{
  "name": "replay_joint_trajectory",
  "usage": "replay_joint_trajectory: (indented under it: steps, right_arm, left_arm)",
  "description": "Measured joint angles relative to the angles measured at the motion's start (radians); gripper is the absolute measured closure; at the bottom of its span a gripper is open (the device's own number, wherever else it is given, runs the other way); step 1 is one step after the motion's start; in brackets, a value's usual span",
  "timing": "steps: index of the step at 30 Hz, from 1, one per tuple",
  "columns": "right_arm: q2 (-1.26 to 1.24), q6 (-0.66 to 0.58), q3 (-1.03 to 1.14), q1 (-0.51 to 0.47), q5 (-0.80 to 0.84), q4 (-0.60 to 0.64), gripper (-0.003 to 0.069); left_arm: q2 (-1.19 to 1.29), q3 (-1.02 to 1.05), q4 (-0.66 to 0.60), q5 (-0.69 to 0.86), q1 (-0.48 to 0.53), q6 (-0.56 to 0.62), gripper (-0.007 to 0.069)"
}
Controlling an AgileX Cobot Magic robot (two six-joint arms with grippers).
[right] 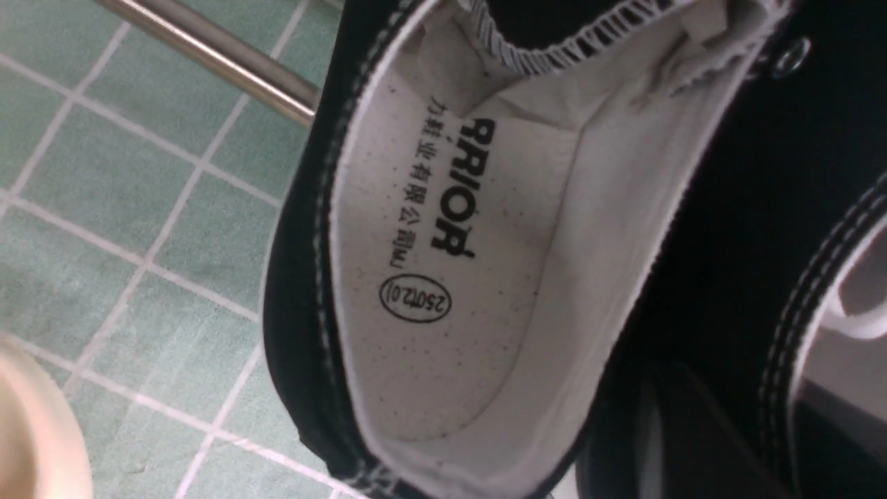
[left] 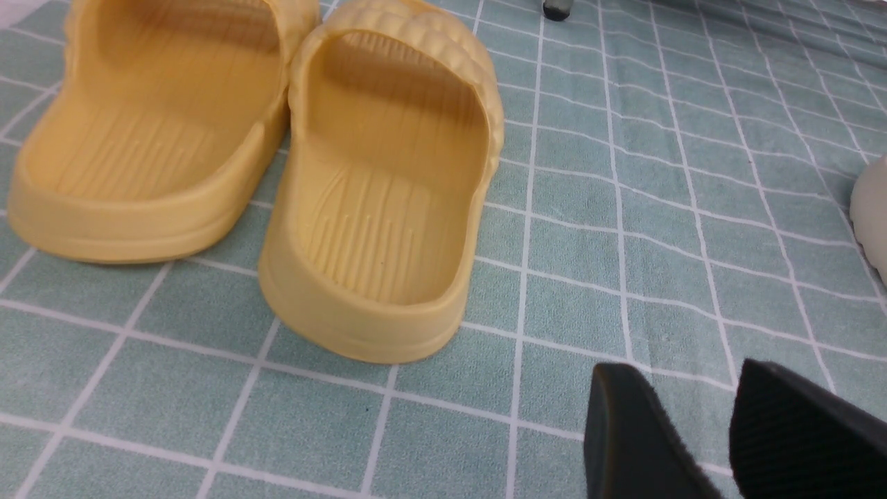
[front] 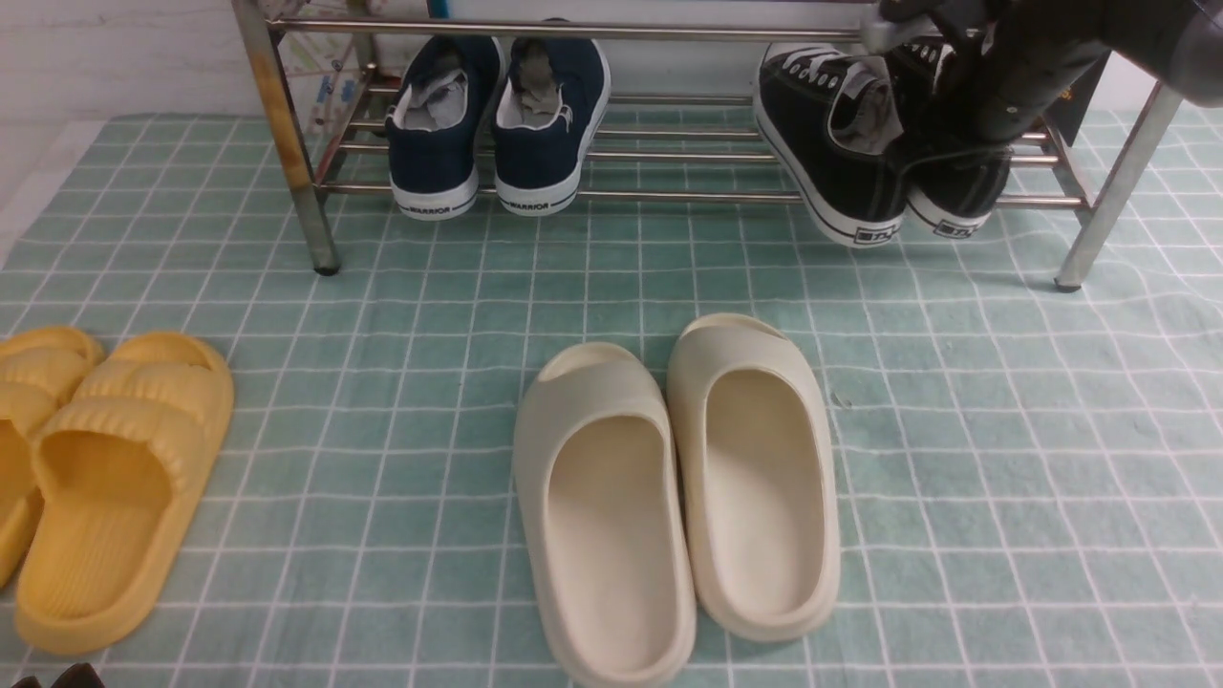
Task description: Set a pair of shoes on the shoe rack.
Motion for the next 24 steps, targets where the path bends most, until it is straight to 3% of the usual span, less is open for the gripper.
replay_joint_trajectory:
  steps: [7,11,16,24]
  right_arm:
    - [-0.071,0.009,-0.006,0.000,0.095,-0.001,0.0248]
    - [-0.147,0.009,-0.008,0.000,0.200,-0.001,0.0203]
    - [-0.241,0.009,-0.009,0.000,0.320,-0.001,0.0230]
    - [-0.354,0.061,0.039,0.000,0.344,0.002,0.0379]
  left_arm:
    - [0.000,0.000,0.000,0.000,0.000,0.000,0.0386]
    - [0.000,0.000,0.000,0.000,0.000,0.000,0.0386]
    - [0.000,0.000,0.000,0.000,0.000,0.000,0.0386]
    - [0.000,0.000,0.000,0.000,0.000,0.000,0.0386]
